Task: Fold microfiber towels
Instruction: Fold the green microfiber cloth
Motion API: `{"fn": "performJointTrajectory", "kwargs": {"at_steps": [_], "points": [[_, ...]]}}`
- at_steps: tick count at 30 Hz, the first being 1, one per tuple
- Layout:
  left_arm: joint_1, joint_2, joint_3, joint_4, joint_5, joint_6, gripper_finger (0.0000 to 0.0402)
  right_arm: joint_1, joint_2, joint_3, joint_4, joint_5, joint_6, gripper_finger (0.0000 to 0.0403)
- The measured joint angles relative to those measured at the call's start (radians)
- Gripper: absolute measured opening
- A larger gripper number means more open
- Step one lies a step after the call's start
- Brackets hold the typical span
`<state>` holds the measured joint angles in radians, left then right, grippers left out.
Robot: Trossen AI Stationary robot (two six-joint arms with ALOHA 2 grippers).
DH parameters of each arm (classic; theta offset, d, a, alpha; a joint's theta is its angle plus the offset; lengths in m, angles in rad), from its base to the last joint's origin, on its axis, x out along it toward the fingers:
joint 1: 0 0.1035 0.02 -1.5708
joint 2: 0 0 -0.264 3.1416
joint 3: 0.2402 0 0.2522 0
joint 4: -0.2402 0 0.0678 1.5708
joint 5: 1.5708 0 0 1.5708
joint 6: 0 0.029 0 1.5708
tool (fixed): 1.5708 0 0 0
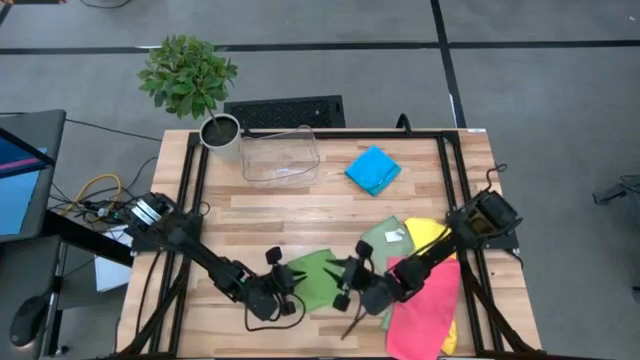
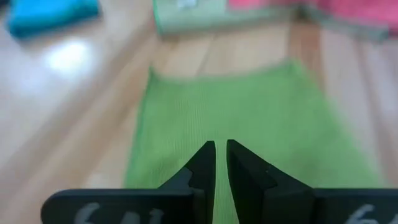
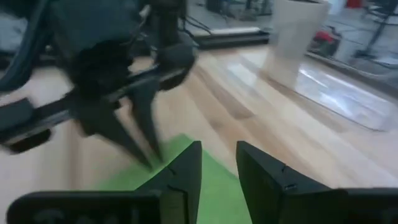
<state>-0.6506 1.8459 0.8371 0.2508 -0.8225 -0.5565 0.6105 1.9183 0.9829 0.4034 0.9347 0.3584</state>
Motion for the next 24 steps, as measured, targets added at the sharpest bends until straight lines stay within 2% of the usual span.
{"fn": "performJointTrajectory", "kwargs": {"at_steps": [5,9,12,16,19,21,24], "points": [[-0.031,-0.04,0.016,0.046,-0.105,0.085,0.0033,0.039,0.144,0.0,0.147,-0.041,0.043,0.0124],[-0.037,0.021,0.016,0.103,-0.031,0.089,0.0033,0.044,0.26,0.006,0.226,-0.113,0.121,0.0124],[-0.03,0.079,0.016,0.102,-0.02,0.026,0.0033,0.041,0.287,0.006,0.224,-0.144,0.174,0.0124],[-0.007,0.128,0.018,0.094,0.019,-0.033,0.0033,0.035,0.233,0.006,0.203,-0.158,0.127,0.0124],[0.013,0.138,0.017,0.083,0.064,-0.044,0.0035,0.036,0.134,0.006,0.153,-0.159,0.051,0.0124],[0.019,0.13,0.017,0.093,0.081,-0.042,0.004,0.038,0.05,0.007,0.078,-0.167,0.038,0.0125],[0.018,0.061,0.017,0.118,0.078,0.023,0.0059,0.046,-0.07,0.008,-0.083,-0.239,0.053,0.0139]]}}
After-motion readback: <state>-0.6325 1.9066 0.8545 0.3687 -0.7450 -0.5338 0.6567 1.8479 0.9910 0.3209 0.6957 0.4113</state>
